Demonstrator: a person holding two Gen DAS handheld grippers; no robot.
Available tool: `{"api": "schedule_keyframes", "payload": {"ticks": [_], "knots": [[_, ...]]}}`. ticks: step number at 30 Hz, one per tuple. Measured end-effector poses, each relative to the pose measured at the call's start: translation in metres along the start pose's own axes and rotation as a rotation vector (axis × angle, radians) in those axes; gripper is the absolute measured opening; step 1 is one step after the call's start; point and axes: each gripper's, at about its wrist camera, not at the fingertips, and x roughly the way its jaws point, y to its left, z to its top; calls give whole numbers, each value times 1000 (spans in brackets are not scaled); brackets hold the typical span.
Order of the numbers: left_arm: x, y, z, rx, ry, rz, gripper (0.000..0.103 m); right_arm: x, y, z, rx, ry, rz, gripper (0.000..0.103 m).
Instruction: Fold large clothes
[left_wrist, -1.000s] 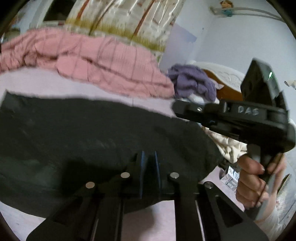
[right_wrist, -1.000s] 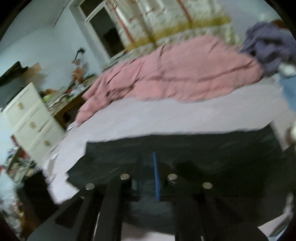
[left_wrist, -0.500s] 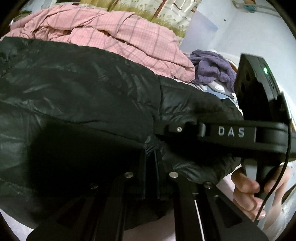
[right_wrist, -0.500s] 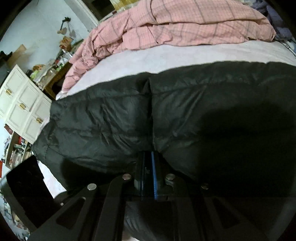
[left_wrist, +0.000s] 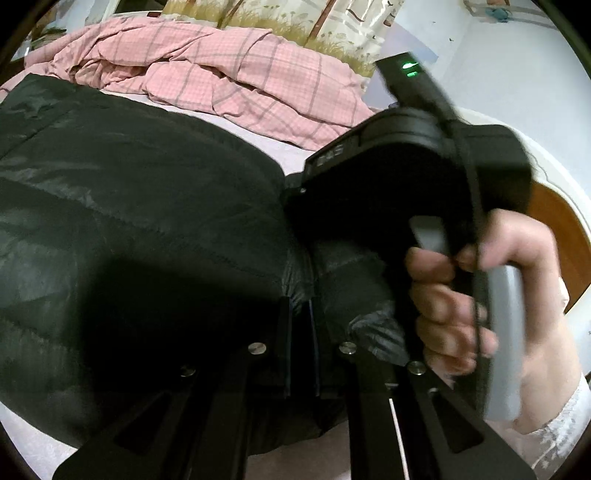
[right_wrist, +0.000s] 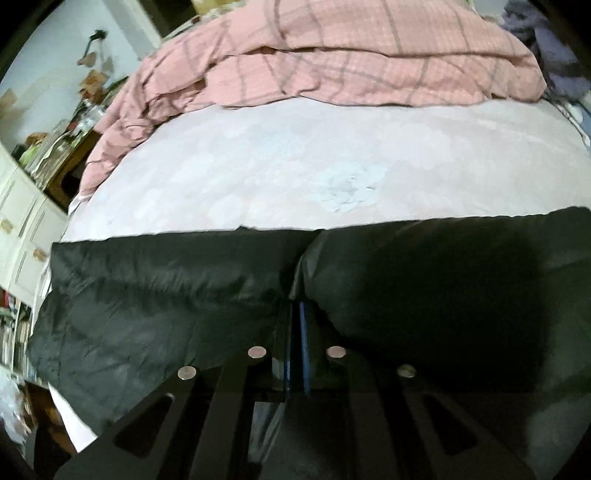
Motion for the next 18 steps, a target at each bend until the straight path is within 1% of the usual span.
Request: {"api": "schedule_keyframes", "payload": {"ticks": [5, 7, 8, 10, 12, 13, 14, 15, 16, 17, 18], "knots": [[0, 0, 1, -2, 3, -1, 10, 20, -3, 5, 13, 13, -33, 0], [-1, -1, 1, 1, 0, -3, 10, 18, -5, 7, 35, 18, -17, 0], [0, -1, 1, 2, -2, -3, 10, 11, -9, 7, 57, 1, 1, 0], [-1, -1, 1, 2, -4, -5, 10, -16, -10, 0, 56, -69, 9, 0], [-1, 0, 2, -1, -7, -10, 10, -66, -8, -26, -13, -205, 1, 5], [-2, 0, 2, -1, -7, -10, 10, -89, -9, -40, -32, -268, -8, 17], [-2, -1, 2, 2, -8, -8, 10, -106, -12, -52, -32, -315, -11, 53], [-3, -2, 1, 7, -11, -2, 10, -125, -18, -67, -17, -369, -12, 64], [-3, -4, 1, 15, -14, 6, 10, -144, -27, -84, 17, -426, -15, 95], [-4, -6, 1, 26, -18, 17, 10, -162, -38, -106, 62, -480, -15, 103], [-5, -8, 1, 39, -24, 27, 10, -173, -46, -121, 95, -503, -6, 103]]}}
